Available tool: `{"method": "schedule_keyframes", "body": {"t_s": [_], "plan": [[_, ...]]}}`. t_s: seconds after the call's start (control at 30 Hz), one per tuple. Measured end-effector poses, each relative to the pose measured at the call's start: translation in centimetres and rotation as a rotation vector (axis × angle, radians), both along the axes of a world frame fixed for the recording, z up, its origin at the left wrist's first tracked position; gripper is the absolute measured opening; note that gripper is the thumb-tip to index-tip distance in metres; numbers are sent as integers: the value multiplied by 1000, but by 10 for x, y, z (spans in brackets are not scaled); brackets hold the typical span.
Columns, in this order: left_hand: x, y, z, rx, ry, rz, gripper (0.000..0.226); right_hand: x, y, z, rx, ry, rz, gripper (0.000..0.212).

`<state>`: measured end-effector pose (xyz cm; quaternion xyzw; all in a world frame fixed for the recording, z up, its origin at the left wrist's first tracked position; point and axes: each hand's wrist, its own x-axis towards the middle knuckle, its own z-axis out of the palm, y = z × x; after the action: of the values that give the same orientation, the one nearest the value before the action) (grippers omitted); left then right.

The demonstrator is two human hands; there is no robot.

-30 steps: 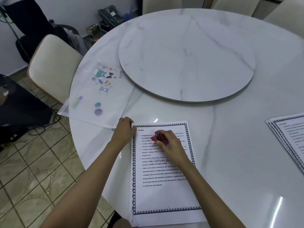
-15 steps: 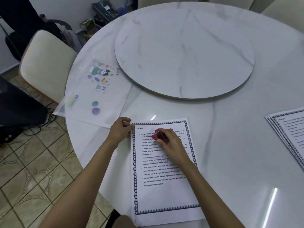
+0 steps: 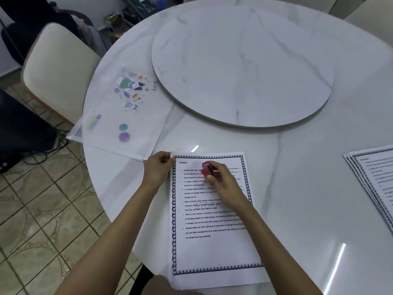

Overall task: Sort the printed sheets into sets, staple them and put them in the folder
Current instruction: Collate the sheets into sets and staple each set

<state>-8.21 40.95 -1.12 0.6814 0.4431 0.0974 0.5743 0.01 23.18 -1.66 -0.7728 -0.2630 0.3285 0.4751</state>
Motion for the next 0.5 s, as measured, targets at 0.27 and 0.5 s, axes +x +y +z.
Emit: {"method": "schedule_keyframes", "body": {"t_s": [0.27, 0.5], "plan": [[-3, 2, 0, 1, -39, -22, 7, 10, 8, 14, 27, 324, 25, 27], [-7, 2, 1, -19, -69, -34, 10, 24, 27, 23, -28, 146, 102, 19]]}}
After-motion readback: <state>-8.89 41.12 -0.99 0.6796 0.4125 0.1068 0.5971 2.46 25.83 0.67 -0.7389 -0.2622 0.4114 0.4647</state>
